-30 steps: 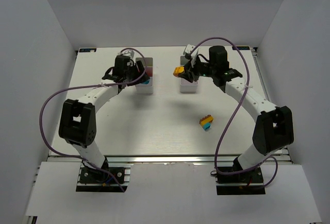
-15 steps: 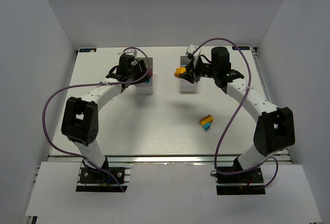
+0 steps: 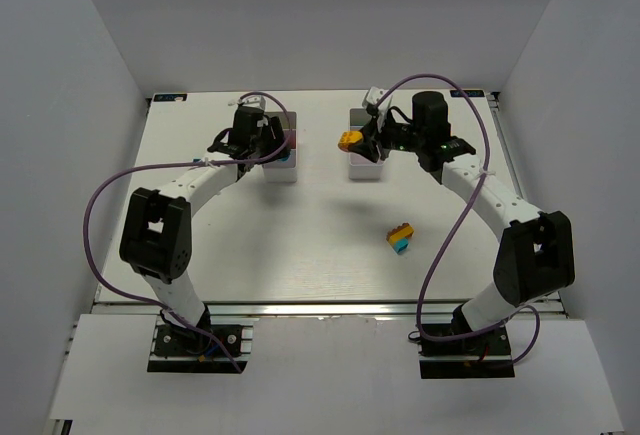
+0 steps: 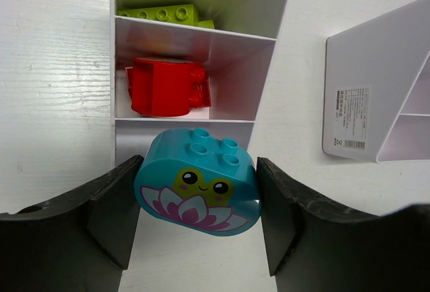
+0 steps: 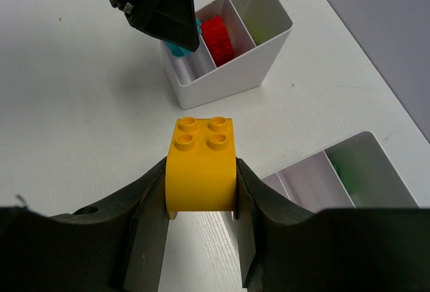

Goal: Sort the legos into containers by color

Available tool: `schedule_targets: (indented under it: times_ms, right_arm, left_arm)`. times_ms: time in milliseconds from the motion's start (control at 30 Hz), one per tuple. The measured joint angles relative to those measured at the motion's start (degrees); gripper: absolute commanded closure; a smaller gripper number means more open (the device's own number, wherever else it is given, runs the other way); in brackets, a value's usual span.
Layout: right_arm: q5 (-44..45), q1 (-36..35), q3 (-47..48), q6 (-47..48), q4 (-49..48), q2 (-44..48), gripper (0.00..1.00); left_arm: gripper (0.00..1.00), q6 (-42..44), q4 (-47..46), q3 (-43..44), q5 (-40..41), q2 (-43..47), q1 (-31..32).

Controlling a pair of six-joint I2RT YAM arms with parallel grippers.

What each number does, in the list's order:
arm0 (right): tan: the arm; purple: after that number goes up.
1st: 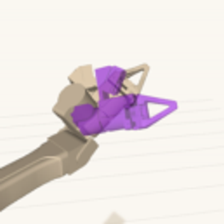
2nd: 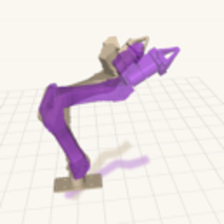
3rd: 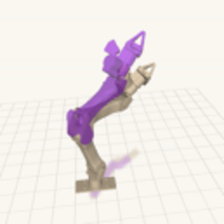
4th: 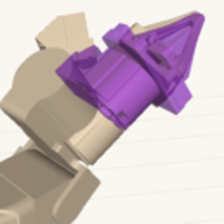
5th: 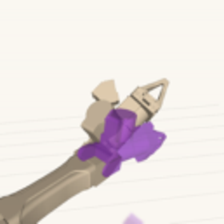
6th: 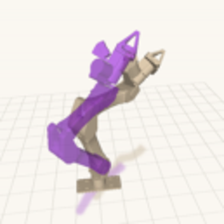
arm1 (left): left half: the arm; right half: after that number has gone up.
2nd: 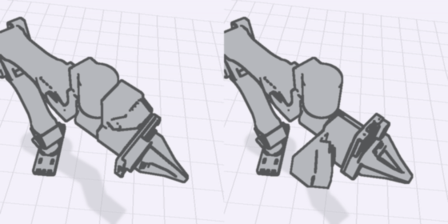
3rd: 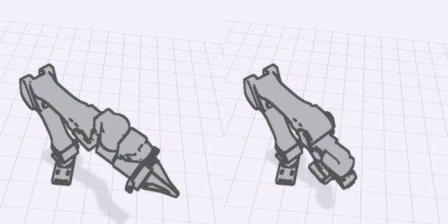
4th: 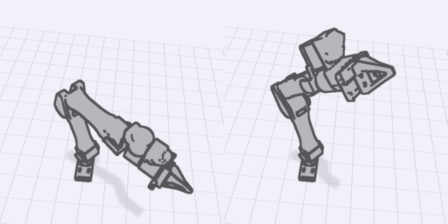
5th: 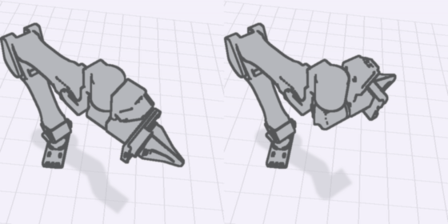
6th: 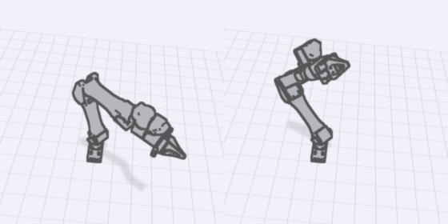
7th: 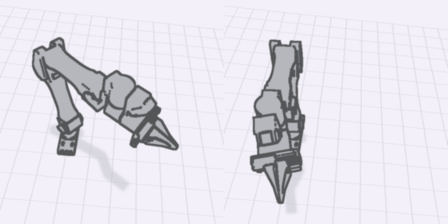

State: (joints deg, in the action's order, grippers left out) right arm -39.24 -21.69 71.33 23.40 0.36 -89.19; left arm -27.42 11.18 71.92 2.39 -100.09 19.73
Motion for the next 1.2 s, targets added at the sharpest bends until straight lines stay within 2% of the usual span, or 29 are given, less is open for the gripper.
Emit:
schedule_targets:
  times_ms: [167,267,400,600,633,700,1200]
  right_arm:
    - [0.0,0.3,0.0,-0.3,-0.4,0.0,0.97]
    - [-0.1,0.4,0.0,-0.4,-0.5,0.0,0.97]
    - [-0.3,0.5,-0.5,-0.5,-0.5,0.1,0.96]
    - [-0.4,0.7,-1.0,-0.5,-0.5,0.4,0.96]
    - [-0.4,0.7,-1.0,-0.5,-0.5,0.5,0.96]
    - [-0.4,0.7,-1.0,-0.5,-0.5,0.5,0.96]
    - [-0.6,0.7,-1.9,-0.5,-0.5,0.9,0.96]
  left_arm:
    - [0.36,0.0,0.0,0.0,0.7,-0.3,0.0]
    - [0.29,0.0,0.0,0.0,1.1,-1.2,0.0]
    - [0.29,0.0,0.0,0.0,1.4,-2.4,0.1]
    - [0.23,0.0,0.3,0.1,1.5,-2.7,0.5]
    - [0.19,0.0,0.3,0.1,1.6,-2.7,0.5]
    - [0.02,0.2,0.4,0.1,1.6,-2.7,0.5]
    - [0.02,0.0,0.7,1.3,1.7,-2.4,0.7]
